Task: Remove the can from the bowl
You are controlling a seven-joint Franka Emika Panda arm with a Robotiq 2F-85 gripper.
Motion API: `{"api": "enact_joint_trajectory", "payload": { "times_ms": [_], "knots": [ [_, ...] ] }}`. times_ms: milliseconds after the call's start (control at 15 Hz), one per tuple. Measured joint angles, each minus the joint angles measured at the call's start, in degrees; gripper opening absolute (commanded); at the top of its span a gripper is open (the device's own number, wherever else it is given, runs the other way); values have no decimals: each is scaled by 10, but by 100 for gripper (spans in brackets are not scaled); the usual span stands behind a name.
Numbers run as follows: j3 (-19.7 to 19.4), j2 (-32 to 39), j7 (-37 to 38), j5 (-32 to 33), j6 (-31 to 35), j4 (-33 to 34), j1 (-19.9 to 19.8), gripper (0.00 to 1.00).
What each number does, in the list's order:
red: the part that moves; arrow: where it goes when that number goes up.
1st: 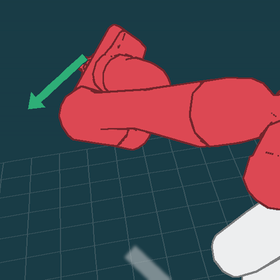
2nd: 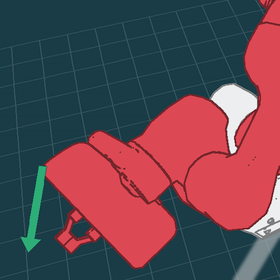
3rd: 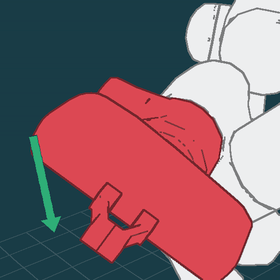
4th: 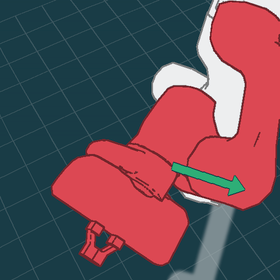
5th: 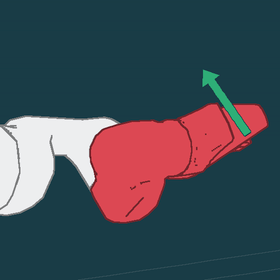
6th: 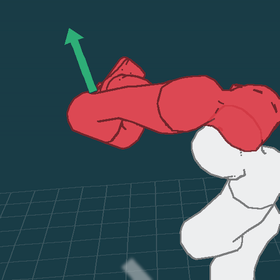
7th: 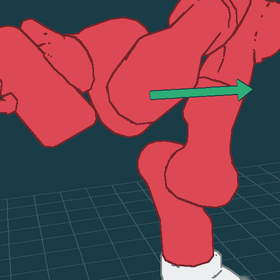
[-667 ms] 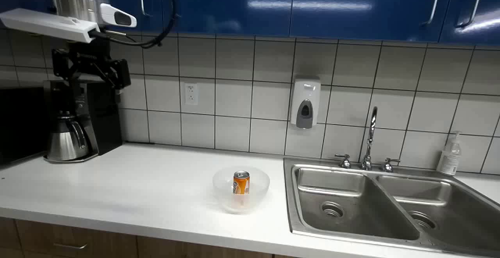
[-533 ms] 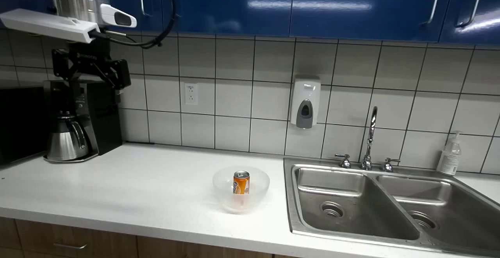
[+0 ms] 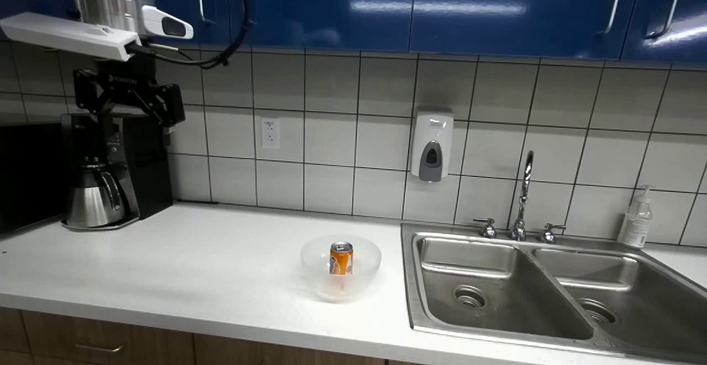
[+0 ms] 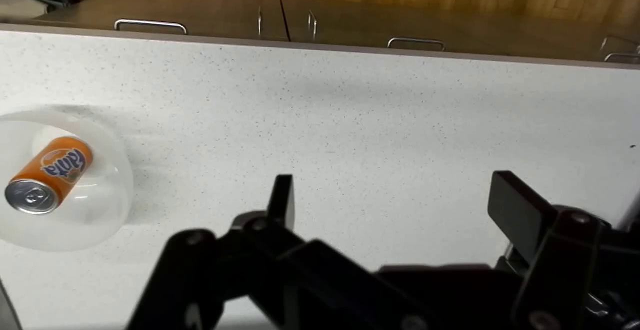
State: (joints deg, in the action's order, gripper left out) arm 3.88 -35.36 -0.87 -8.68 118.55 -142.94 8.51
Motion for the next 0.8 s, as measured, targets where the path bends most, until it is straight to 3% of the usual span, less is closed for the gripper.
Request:
{"api": "enact_joint_trajectory", "payload": {
  "times_ms": [400, 800],
  "knots": [
    [-3, 0, -1, 6, 13, -6, -4, 100],
    [-31, 0, -10, 38, 60, -36, -29, 100]
  ]
}}
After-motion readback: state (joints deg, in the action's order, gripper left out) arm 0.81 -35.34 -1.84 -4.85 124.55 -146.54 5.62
